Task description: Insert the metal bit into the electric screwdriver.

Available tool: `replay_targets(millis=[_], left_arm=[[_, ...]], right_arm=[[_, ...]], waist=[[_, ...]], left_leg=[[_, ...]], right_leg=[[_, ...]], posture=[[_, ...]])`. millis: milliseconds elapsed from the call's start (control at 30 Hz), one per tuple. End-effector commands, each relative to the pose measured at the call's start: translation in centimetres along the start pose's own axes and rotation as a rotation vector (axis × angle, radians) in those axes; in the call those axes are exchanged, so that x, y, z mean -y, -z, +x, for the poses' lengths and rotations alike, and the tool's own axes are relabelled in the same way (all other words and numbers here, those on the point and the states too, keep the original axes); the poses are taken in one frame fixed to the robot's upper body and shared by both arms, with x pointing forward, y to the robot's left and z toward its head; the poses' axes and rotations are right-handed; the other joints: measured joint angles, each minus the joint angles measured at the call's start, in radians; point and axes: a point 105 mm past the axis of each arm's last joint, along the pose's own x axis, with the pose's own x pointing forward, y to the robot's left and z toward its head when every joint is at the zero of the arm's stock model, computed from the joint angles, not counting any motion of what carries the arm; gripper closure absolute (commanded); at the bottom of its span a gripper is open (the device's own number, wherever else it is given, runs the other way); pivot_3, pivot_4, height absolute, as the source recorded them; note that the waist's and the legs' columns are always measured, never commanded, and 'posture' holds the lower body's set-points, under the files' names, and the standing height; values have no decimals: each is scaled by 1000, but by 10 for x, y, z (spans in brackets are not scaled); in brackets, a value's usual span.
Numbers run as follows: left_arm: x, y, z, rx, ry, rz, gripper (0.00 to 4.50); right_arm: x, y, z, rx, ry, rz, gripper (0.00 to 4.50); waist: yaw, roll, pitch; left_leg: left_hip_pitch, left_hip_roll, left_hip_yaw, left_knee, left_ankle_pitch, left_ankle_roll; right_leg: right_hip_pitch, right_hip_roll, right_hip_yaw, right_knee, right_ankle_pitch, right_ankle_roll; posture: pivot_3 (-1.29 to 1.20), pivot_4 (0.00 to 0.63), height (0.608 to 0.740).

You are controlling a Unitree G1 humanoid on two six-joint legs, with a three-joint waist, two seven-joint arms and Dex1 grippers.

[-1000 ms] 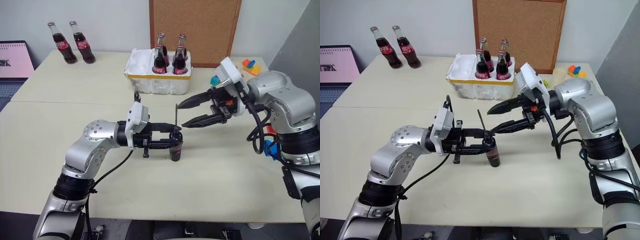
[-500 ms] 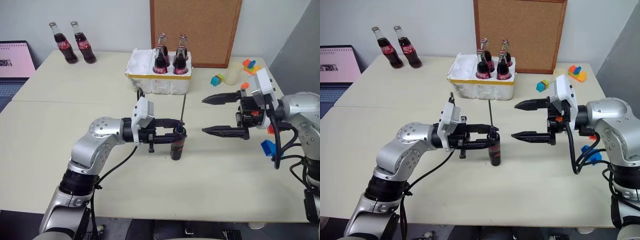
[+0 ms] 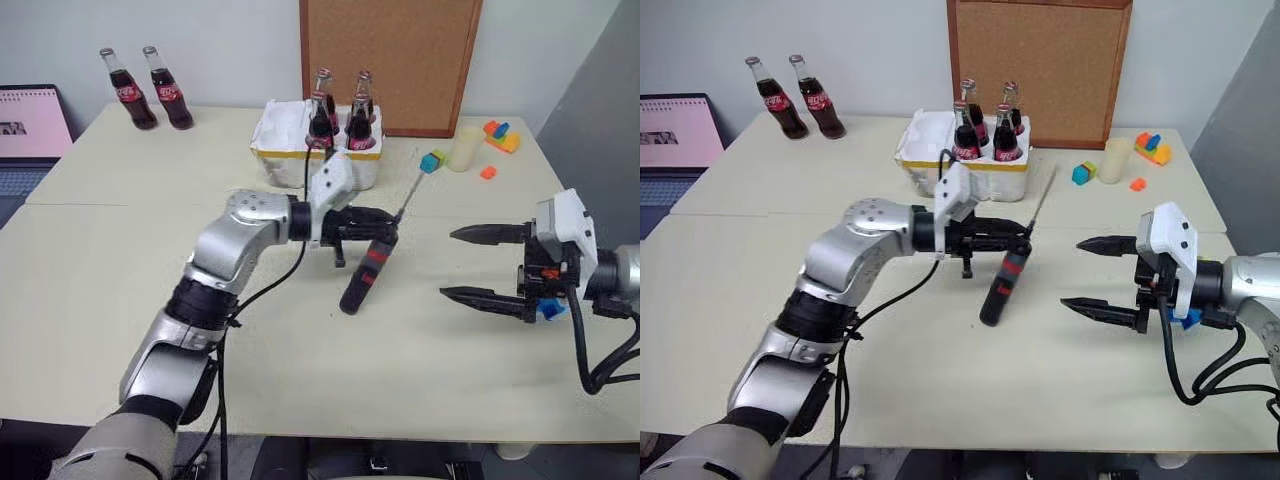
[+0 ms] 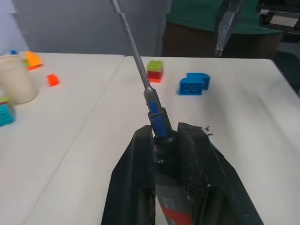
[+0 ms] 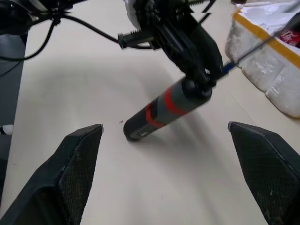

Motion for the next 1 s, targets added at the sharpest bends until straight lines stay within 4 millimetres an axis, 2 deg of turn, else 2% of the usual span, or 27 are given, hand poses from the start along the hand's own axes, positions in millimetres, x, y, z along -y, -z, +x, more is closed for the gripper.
replay_targets(millis=[33,100,300,500,667,833,1000], left_arm=[[-6,40,6,-127,-24,-67,4099],[-9,46,10,-133,-31,-90,4443],[-14,58,21,-161,-38,-129,4489],[-15,48,20,-139,-20,-117,4489],[-28,45,13,-158,-92,-96,4489],[-29,32,-5,-200,-86,27,3622],[-18,21,-22,-196,-83,56,2563]], right_arm=[[-1,-9,-4,24,34,-34,0],[-1,-7,-5,21,44,-27,0],[1,3,-10,-18,67,-9,0],[2,12,-13,-90,94,-3,0],[3,23,-13,-184,119,-23,0],[5,31,-19,-230,141,-31,0],[5,33,-23,-233,163,-22,0]], waist=[[-5,1,0],[-8,1,-1],[-2,1,0],[1,1,0],[1,1,0],[-3,1,0],[0,1,0]], left_leg=[[1,0,0,0,0,0],[3,1,0,-1,0,0],[-2,2,-1,-1,0,0],[-4,0,1,0,0,0],[-4,0,0,-1,0,0],[-4,1,0,-1,0,0],[-4,1,0,-1,0,0]], right_leg=[[1,0,1,0,0,0],[1,2,1,1,0,0],[-5,3,-1,0,0,0],[-5,1,1,-3,0,0],[-5,1,-1,-3,0,0],[-5,2,0,-1,0,0],[-6,2,0,-1,0,0]], posture=[[0,150,740],[0,150,740],[0,150,740],[0,150,740],[0,150,740],[0,150,740],[0,150,740]])
